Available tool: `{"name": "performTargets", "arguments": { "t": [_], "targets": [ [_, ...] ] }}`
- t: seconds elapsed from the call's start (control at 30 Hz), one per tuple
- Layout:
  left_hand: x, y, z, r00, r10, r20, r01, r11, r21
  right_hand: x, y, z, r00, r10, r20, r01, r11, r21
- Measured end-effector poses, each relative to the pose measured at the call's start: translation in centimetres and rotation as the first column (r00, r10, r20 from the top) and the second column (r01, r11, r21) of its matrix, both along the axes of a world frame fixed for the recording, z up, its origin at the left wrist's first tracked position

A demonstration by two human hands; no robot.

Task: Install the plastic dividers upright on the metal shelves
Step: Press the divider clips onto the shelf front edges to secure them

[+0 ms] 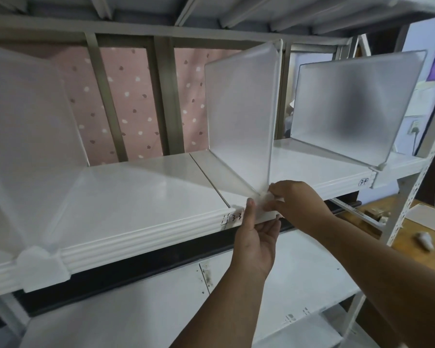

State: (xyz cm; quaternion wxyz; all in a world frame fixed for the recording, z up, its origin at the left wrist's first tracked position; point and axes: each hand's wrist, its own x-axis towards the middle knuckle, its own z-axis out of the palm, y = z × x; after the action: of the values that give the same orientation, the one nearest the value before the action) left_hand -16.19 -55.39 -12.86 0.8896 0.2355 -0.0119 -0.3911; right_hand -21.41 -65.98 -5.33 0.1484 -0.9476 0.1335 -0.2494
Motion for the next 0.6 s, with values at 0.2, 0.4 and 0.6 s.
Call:
{"name": "performTargets", "arguments": {
  "t": [0.2,0.4,0.6],
  "targets": [
    [-0.1,1.7,0.7,0.997,-0.071,0.019,0.073,0.988,-0.134,0.1,0.1,-0.4,0.999,-0.038,0.024,0.038,0.999,-0.017],
    [0.1,2.6,0.3,0.987,-0.105,0.121,0.133,0.959,-0.250,0.1,-0.1,-0.6,0.998,-0.048,0.037,0.049,0.999,-0.013],
    [-0.3,3.1,0.0,0.994,-0.091,0.065,0.104,0.966,-0.235,0.0,-0.1,-0.7,0.998,-0.037,0.059,0.036,0.999,0.003]
  ]
}}
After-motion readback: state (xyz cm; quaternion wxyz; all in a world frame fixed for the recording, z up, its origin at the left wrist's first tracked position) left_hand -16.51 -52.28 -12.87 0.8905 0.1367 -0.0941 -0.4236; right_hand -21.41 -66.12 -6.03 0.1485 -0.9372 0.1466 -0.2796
